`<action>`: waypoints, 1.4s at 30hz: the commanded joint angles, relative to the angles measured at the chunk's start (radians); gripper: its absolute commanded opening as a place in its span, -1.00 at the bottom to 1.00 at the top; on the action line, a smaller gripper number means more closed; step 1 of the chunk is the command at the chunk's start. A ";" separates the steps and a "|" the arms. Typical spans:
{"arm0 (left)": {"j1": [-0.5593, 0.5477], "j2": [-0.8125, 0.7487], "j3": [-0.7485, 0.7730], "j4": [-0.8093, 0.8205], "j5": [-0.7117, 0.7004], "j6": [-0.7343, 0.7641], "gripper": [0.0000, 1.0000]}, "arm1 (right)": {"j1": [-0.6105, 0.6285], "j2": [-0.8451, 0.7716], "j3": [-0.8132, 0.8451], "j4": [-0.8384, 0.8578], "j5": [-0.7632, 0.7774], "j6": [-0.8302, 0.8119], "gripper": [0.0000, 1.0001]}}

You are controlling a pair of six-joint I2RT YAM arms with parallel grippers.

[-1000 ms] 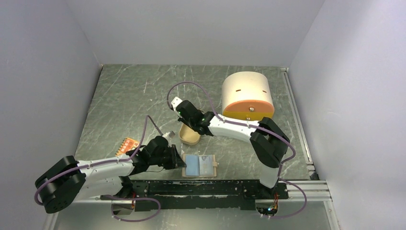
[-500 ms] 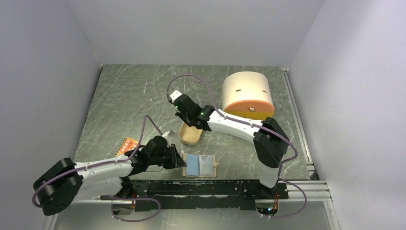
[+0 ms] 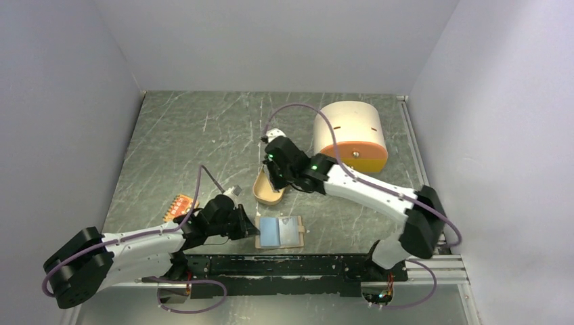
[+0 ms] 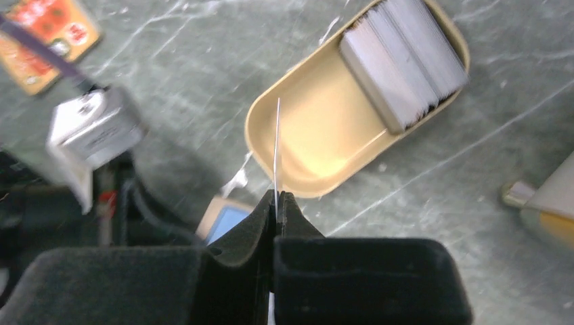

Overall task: Put the credit cards into the card holder
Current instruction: Pick up the credit card from the storage box, then insert the credit card into the card holder.

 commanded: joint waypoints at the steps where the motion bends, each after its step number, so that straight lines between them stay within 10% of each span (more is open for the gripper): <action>1: -0.007 -0.002 -0.043 0.038 -0.038 -0.035 -0.79 | -0.019 -0.156 -0.151 0.059 -0.191 0.163 -1.00; 18: -0.006 0.008 -0.032 0.019 -0.014 -0.017 -0.43 | -0.036 -0.422 -0.702 0.430 -0.389 0.476 -0.89; 42: -0.006 0.031 -0.041 0.058 0.014 0.024 -0.82 | -0.135 -0.355 -0.992 0.878 -0.548 0.647 -0.89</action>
